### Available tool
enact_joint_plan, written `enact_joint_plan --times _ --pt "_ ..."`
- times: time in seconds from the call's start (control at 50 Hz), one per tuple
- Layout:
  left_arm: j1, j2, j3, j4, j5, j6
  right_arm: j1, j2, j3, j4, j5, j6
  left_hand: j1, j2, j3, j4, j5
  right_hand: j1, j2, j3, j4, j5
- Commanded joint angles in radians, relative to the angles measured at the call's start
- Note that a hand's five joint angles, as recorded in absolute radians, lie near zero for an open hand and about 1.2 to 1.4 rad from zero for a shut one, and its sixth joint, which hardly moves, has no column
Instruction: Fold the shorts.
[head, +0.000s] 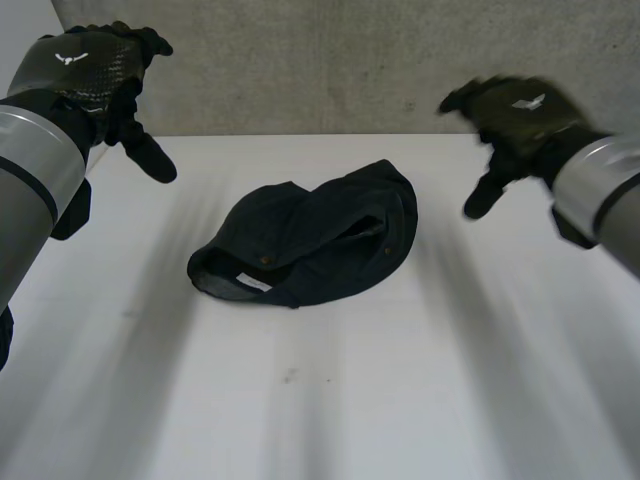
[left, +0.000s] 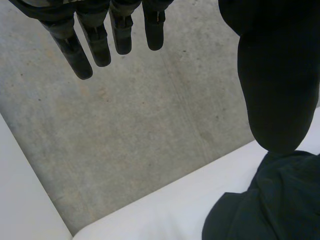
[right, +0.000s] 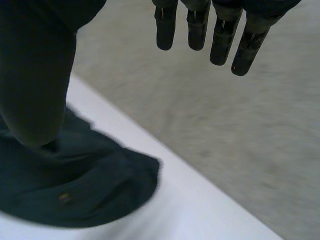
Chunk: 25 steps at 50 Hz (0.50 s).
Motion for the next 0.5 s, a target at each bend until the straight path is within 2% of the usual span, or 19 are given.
enact_joint_plan --times 0.02,0.08,0.14,0.24,0.28,0.3,0.32,0.36,0.42,0.44,0.5 --pt "0.034 0.000 -0.002 0.029 -0.001 -0.001 0.140 0.224 -0.114 0.003 -0.114 -0.220 -0.020 -0.024 -0.033 -0.022 -0.029 -0.033 -0.051 -0.039 -0.066 -0.074" --pt "0.034 0.000 -0.002 0.031 0.000 -0.004 0.229 0.400 -0.220 -0.133 -0.097 -0.234 -0.020 -0.024 -0.033 -0.022 -0.029 -0.033 -0.051 -0.039 -0.066 -0.074" --pt "0.034 0.000 -0.002 0.031 0.000 -0.004 0.237 0.498 -0.272 -0.196 -0.073 -0.235 -0.020 -0.024 -0.033 -0.022 -0.029 -0.033 -0.051 -0.039 -0.066 -0.074" --pt "0.034 -0.006 -0.002 0.032 0.000 -0.006 0.249 0.739 -0.444 -0.244 0.051 -0.247 -0.020 -0.024 -0.033 -0.022 -0.029 -0.009 -0.026 -0.015 -0.041 -0.050" --pt "0.032 -0.008 -0.003 0.032 0.000 -0.006 0.249 0.781 -0.481 -0.241 0.094 -0.255 -0.020 -0.024 -0.033 -0.022 -0.029 0.310 0.293 0.304 0.278 0.269" --pt "0.032 -0.008 -0.005 0.032 0.000 -0.007 0.251 0.800 -0.510 -0.236 0.137 -0.263 -0.020 -0.024 -0.033 -0.022 -0.029 0.713 0.695 0.707 0.680 0.672" --pt "0.032 -0.009 -0.005 0.032 0.000 -0.006 0.251 0.802 -0.518 -0.236 0.162 -0.269 -0.020 -0.024 -0.033 -0.022 -0.029 0.941 0.923 0.935 0.908 0.900" --pt "0.032 -0.011 -0.006 0.032 0.000 -0.007 0.252 0.795 -0.520 -0.235 0.195 -0.290 -0.020 -0.024 -0.033 -0.022 -0.029 1.183 1.165 1.177 1.150 1.142" --pt "0.034 -0.020 -0.011 0.034 0.000 -0.006 0.242 0.744 -0.483 -0.216 0.255 -0.349 -0.020 -0.024 -0.033 -0.022 -0.029 1.189 1.171 1.183 1.156 1.148" --pt "0.034 -0.021 -0.009 0.034 0.000 -0.006 0.242 0.685 -0.434 -0.196 0.271 -0.373 -0.020 -0.024 -0.033 -0.022 -0.029 1.189 1.171 1.183 1.156 1.148" --pt "0.034 -0.023 -0.008 0.034 0.000 -0.006 0.237 0.571 -0.330 -0.172 0.266 -0.389 -0.020 -0.024 -0.033 -0.022 -0.029 1.189 1.171 1.183 1.156 1.148"
